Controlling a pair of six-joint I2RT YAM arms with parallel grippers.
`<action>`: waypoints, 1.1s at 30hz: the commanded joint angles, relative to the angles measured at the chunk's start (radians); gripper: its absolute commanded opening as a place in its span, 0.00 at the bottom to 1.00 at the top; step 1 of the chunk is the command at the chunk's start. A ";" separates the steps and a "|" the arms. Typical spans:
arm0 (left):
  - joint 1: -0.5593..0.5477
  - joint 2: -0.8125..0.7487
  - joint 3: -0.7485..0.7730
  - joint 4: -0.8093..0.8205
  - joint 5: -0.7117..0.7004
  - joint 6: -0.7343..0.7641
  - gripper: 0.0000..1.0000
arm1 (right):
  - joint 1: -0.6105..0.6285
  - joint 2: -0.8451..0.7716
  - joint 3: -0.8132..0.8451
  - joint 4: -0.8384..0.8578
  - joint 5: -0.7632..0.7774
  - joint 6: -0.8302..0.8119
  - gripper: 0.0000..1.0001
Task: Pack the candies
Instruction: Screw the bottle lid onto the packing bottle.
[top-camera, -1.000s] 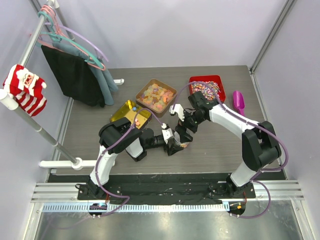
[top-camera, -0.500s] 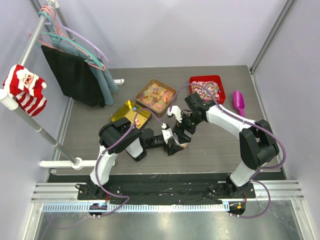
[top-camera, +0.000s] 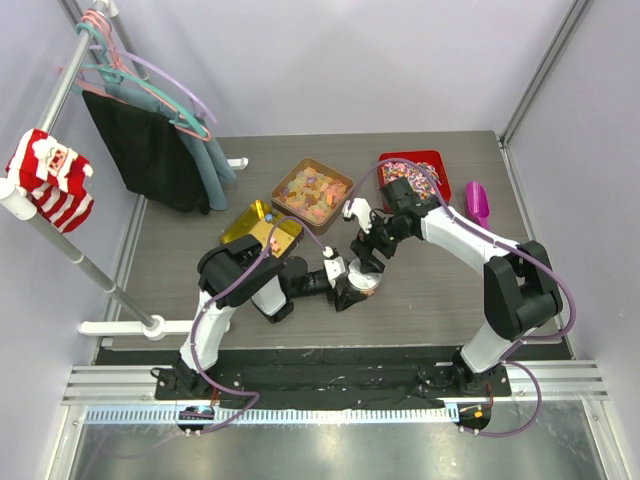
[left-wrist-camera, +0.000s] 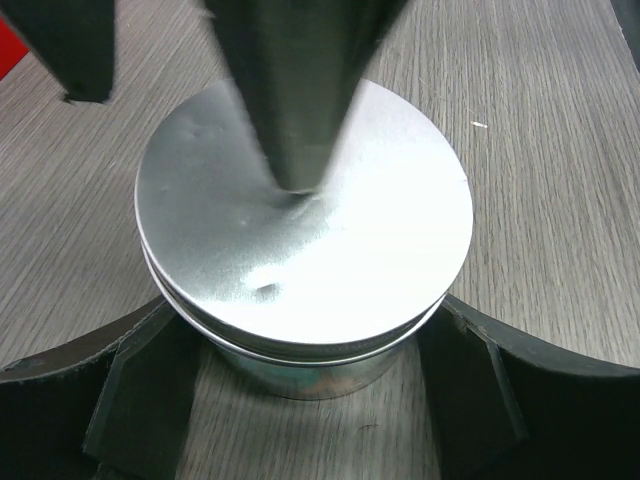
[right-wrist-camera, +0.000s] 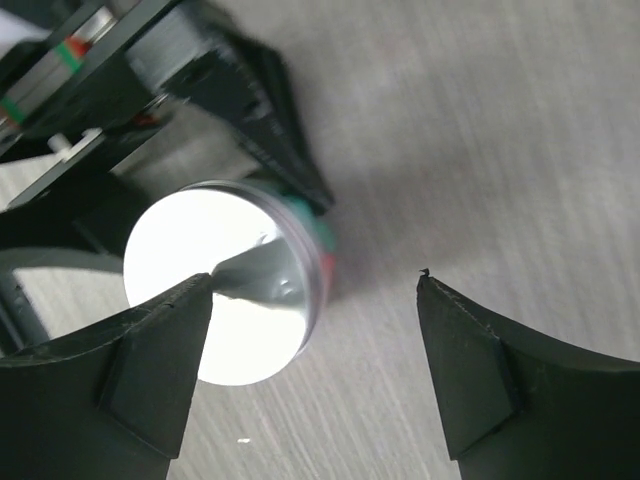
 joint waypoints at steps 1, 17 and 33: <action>-0.007 0.027 -0.006 0.110 -0.008 0.055 0.74 | 0.000 -0.030 -0.001 0.105 0.054 0.049 0.84; -0.007 0.026 -0.007 0.110 -0.008 0.058 0.74 | -0.012 0.004 0.008 0.081 0.091 0.037 0.63; -0.007 0.026 -0.006 0.110 -0.013 0.061 0.74 | -0.023 0.034 0.078 -0.091 -0.116 -0.040 0.43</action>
